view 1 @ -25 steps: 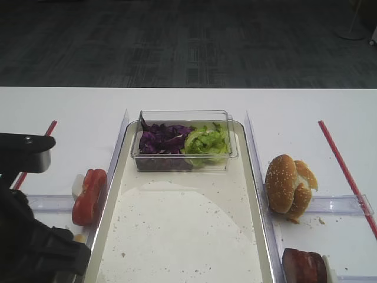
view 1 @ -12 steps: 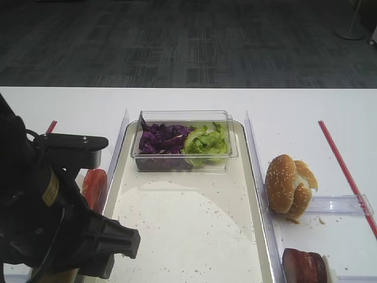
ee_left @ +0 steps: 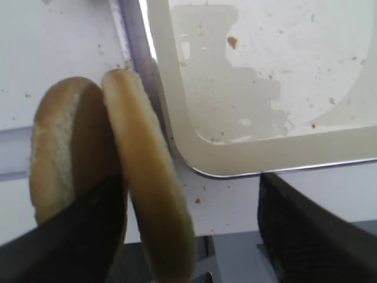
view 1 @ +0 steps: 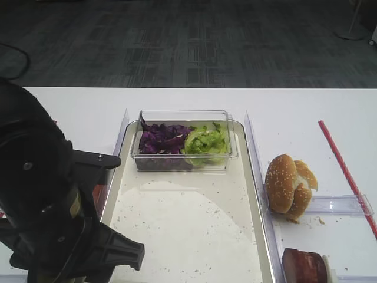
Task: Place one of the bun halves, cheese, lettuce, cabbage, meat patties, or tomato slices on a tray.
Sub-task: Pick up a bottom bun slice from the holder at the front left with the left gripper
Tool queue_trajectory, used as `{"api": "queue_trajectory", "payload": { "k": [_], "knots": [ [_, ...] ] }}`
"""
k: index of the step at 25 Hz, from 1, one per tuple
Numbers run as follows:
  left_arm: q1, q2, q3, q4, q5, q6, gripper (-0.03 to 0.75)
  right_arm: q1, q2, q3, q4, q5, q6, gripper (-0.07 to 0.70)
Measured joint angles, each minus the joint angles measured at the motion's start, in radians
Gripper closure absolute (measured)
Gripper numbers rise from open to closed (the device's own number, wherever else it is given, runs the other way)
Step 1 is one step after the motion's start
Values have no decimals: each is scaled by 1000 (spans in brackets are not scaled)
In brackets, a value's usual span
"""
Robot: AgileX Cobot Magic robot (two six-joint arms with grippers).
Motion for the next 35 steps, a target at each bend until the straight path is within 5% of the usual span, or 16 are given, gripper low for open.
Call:
{"api": "queue_trajectory", "payload": {
  "k": [6, 16, 27, 35],
  "knots": [
    [0, 7, -2, 40, 8, -30, 344, 0, 0, 0, 0, 0, 0, 79],
    [0, 7, -2, 82, 22, -53, 639, 0, 0, 0, 0, 0, 0, 79],
    [0, -15, -49, 94, 46, -53, 665, 0, 0, 0, 0, 0, 0, 79],
    [0, -67, -187, 131, 177, -44, 667, 0, 0, 0, 0, 0, 0, 79]
  ]
}}
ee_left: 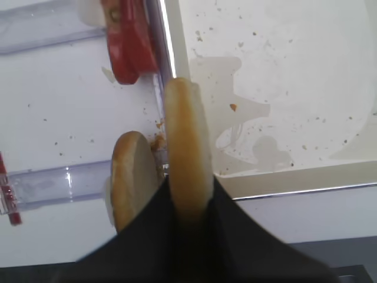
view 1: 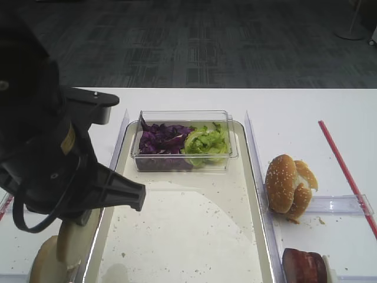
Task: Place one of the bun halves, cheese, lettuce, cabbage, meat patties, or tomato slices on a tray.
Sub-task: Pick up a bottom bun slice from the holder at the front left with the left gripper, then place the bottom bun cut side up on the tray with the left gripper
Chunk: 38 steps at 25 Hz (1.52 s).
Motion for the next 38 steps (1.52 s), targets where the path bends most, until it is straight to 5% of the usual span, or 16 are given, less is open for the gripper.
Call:
{"api": "queue_trajectory", "payload": {
  "k": [7, 17, 22, 38],
  "knots": [
    [0, -2, -96, 2, 74, 30, 669, 0, 0, 0, 0, 0, 0, 79],
    [0, -2, -114, 4, 83, 37, 669, 0, 0, 0, 0, 0, 0, 79],
    [14, 7, -115, 10, 63, 45, 670, 0, 0, 0, 0, 0, 0, 79],
    [222, 133, -161, -61, -36, 209, 671, 0, 0, 0, 0, 0, 0, 79]
  ]
}}
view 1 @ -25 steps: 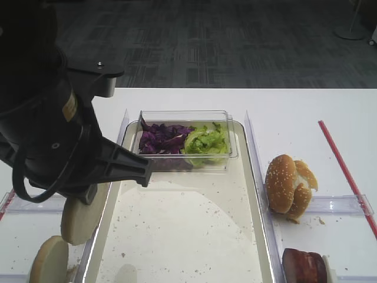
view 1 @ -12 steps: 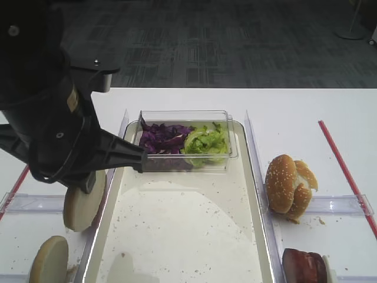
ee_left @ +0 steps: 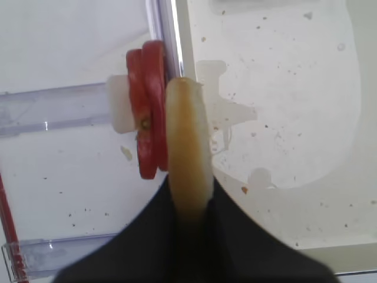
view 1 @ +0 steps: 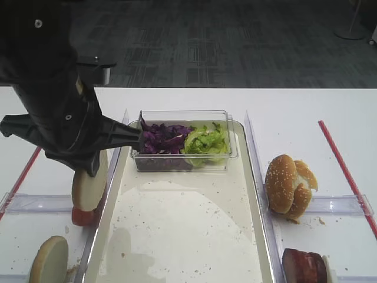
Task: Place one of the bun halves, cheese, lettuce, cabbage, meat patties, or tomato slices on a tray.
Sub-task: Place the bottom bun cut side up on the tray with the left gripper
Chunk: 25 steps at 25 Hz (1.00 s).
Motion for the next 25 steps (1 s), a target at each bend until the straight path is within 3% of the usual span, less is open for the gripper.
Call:
{"api": "queue_trajectory", "payload": {
  "k": [10, 19, 25],
  "knots": [
    [16, 49, -38, -49, -16, 95, 671, 0, 0, 0, 0, 0, 0, 79],
    [21, 49, -38, -306, -131, 306, 671, 0, 0, 0, 0, 0, 0, 79],
    [38, 50, -38, -484, -167, 432, 674, 0, 0, 0, 0, 0, 0, 79]
  ]
}}
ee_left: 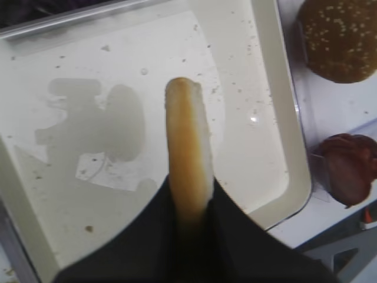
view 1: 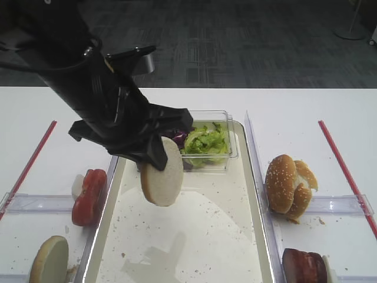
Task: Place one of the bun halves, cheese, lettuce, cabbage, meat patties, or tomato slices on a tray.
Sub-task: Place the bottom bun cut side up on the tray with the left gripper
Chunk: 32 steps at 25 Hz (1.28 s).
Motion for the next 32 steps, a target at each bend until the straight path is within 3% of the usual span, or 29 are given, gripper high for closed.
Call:
{"api": "queue_trajectory", "payload": {
  "k": [10, 17, 32],
  "knots": [
    [0, 2, 0, -273, -22, 193, 676, 0, 0, 0, 0, 0, 0, 79],
    [0, 20, 0, -293, -26, 212, 676, 0, 0, 0, 0, 0, 0, 79],
    [0, 269, 0, -379, -67, 305, 677, 0, 0, 0, 0, 0, 0, 79]
  ]
}}
